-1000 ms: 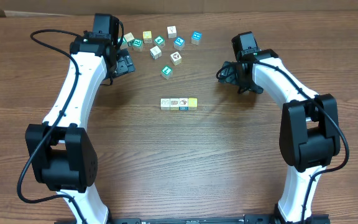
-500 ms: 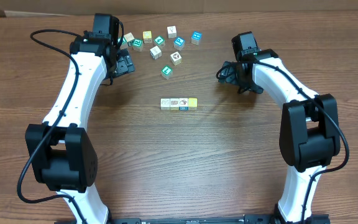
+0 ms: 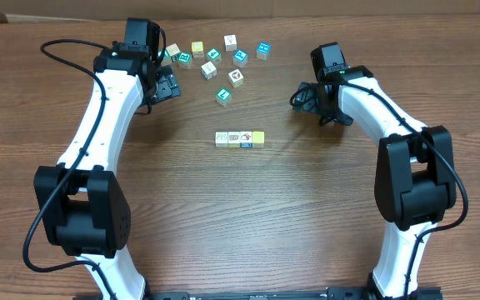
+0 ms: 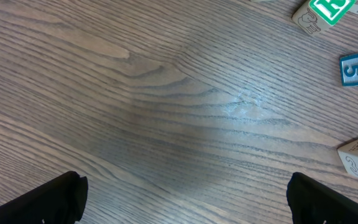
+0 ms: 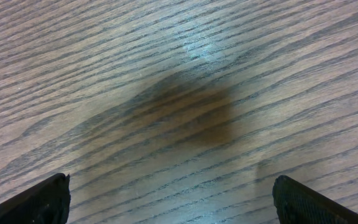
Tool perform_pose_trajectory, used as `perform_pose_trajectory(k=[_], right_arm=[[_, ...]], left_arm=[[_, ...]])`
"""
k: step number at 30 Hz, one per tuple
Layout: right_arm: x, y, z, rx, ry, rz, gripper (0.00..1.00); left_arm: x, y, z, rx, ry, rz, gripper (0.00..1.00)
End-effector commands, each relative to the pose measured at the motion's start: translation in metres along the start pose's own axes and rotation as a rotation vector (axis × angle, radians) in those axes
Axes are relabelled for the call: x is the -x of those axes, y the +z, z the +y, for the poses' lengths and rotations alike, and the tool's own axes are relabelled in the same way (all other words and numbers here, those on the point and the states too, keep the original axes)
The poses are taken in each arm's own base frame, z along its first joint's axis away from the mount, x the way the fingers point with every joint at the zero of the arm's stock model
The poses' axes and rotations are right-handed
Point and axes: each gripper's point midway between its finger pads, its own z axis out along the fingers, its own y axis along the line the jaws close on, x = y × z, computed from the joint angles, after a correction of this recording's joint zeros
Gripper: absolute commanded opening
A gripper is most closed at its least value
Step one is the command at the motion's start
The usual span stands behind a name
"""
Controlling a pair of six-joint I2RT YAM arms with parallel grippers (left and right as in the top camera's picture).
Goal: Form a horizontal line
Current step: 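Raise the right gripper up and away to the right of the row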
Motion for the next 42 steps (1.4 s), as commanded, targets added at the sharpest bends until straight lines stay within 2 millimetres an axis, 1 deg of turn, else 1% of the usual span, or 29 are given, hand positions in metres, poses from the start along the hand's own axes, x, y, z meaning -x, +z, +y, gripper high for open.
perform_pose_trajectory(k=[1,30,33,36,38,39,42], right_arm=[[0.008,-0.014,0.000,0.008,0.010,-0.037,1.00],[0.009,-0.014,0.000,0.010,0.010,-0.039,1.00],[0.009,-0.014,-0.002,0.000,0.011,-0.043,1.00],[0.003,-0.014,-0.006,-0.014,0.009,-0.014,1.00],[-0.004,-0.019,-0.009,-0.026,0.001,0.008,1.00],[-0.002,-0.023,-0.009,-0.027,0.001,-0.005,1.00],[0.007,-0.044,-0.001,0.005,-0.001,-0.053,1.00]], left_arm=[[0.006,0.000,-0.002,0.006,0.001,-0.014,1.00],[0.006,0.000,-0.002,0.007,0.001,-0.014,1.00],[0.006,0.000,-0.002,0.007,0.001,-0.014,1.00],[0.006,0.000,-0.002,0.007,0.001,-0.014,1.00],[0.006,0.000,-0.001,0.007,0.001,-0.014,1.00],[0.006,0.000,-0.001,0.007,0.001,-0.014,1.00],[0.004,-0.001,-0.004,0.004,0.007,-0.014,1.00]])
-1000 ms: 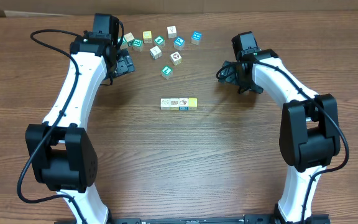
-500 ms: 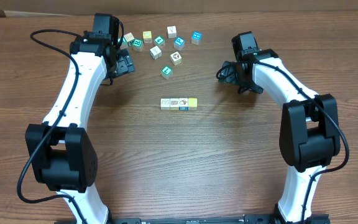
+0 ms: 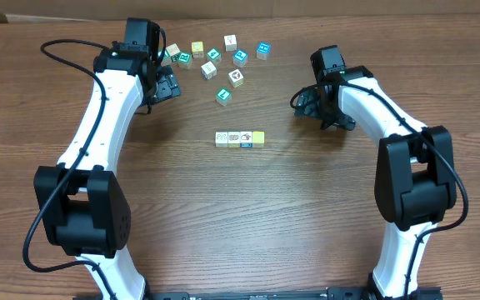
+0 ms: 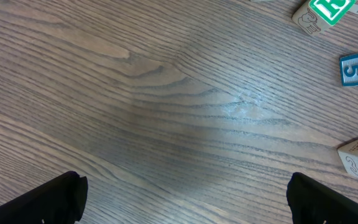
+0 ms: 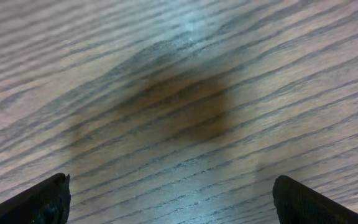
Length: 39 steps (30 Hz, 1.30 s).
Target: Form a horizontal line
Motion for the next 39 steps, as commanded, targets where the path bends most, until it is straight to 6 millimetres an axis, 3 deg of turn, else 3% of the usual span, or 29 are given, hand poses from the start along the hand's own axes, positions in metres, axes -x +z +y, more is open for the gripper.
perform_pose_trajectory(k=[1,11,18,24,30,39], right_arm=[[0.019,-0.048,0.007,0.051,0.008,-0.113,1.00],[0.041,-0.139,0.032,0.192,-0.021,-0.327,1.00],[0.041,-0.175,0.030,0.216,-0.070,-0.390,1.00],[0.035,-0.184,0.024,0.223,-0.067,-0.402,1.00],[0.019,-0.176,0.014,0.267,-0.053,-0.478,1.00],[-0.024,-0.157,-0.020,0.307,-0.021,-0.567,1.00]], left_arm=[[0.004,-0.001,-0.004,0.004,0.007,-0.014,1.00],[0.005,-0.001,-0.003,0.005,0.005,-0.014,1.00],[0.004,-0.001,-0.004,0.004,0.007,-0.014,1.00],[0.004,-0.001,-0.004,0.005,0.007,-0.014,1.00],[0.004,-0.001,-0.004,0.004,0.007,-0.014,1.00],[0.004,-0.001,-0.004,0.004,0.007,-0.014,1.00]])
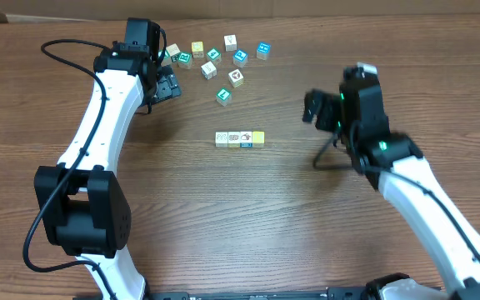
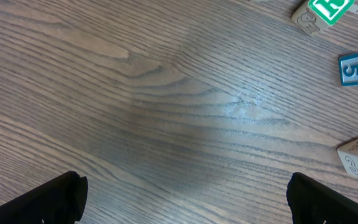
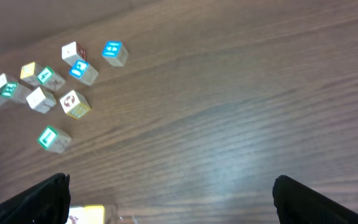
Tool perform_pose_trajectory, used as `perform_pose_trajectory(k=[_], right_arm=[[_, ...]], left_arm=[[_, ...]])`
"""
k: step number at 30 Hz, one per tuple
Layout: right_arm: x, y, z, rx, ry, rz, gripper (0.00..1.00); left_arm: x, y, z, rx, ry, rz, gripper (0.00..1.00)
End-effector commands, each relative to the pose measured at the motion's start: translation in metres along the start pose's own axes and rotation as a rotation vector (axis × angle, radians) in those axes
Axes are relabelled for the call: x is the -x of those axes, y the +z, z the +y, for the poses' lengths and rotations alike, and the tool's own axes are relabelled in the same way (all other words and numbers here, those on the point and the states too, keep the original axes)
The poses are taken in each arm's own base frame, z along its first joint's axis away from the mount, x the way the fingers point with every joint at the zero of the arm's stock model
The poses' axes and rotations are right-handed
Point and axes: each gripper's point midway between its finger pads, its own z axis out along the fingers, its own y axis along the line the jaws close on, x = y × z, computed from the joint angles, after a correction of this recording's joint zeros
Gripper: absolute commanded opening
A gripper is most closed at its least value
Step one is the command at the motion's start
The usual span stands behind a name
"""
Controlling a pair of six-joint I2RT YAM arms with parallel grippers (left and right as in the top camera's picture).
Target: Form a horizontal line
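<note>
A short row of three small blocks [image 1: 240, 138] lies side by side mid-table, the yellow one at its right end. Several loose blocks [image 1: 215, 60] are scattered at the back. My left gripper [image 1: 165, 85] hangs open low over bare wood just left of the scatter; a blue "5" block [image 2: 356, 68] shows at its view's right edge. My right gripper [image 1: 317, 110] is raised high right of the row, open and empty; its view looks down on the scattered blocks [image 3: 55, 81] and the row's yellow end [image 3: 92, 214].
The wooden table [image 1: 240, 217] stretches in front of the row. The right arm's shadow [image 1: 327, 154] falls right of the row. The left arm runs along the table's left side.
My right arm has lifted well above the table and swung toward the front; its camera now sees the block scatter from high up. The left gripper and all blocks are unchanged.
Both grippers were open low over bare wood, with the three-block row standing mid-table. The right gripper shifted slightly, then rose high above the table. The left arm stayed still throughout and no block moved.
</note>
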Motion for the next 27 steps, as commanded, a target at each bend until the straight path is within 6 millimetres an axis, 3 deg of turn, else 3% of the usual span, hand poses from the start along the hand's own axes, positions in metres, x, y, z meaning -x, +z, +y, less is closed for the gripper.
perform_pose_trajectory(k=[1,5,9,12,20,27], right_arm=[[-0.004,-0.013,-0.012,0.003,0.011,-0.069,1.00],[0.001,-0.026,-0.012,0.076,0.032,-0.209,1.00],[0.007,-0.049,0.013,0.251,-0.141,-0.356,1.00],[0.011,-0.066,0.015,0.288,-0.182,-0.449,1.00],[0.003,-0.100,-0.015,0.218,-0.139,-0.573,1.00],[-0.023,-0.114,-0.036,0.207,-0.117,-0.644,1.00]], left_arm=[[0.005,-0.001,-0.004,0.005,0.006,-0.013,1.00],[0.004,-0.001,-0.004,0.005,0.006,-0.013,1.00],[0.005,0.000,-0.004,0.005,0.006,-0.013,1.00],[0.005,0.000,-0.004,0.005,0.006,-0.013,1.00],[0.005,0.000,-0.004,0.005,0.006,-0.013,1.00],[0.005,-0.001,-0.004,0.005,0.006,-0.013,1.00]])
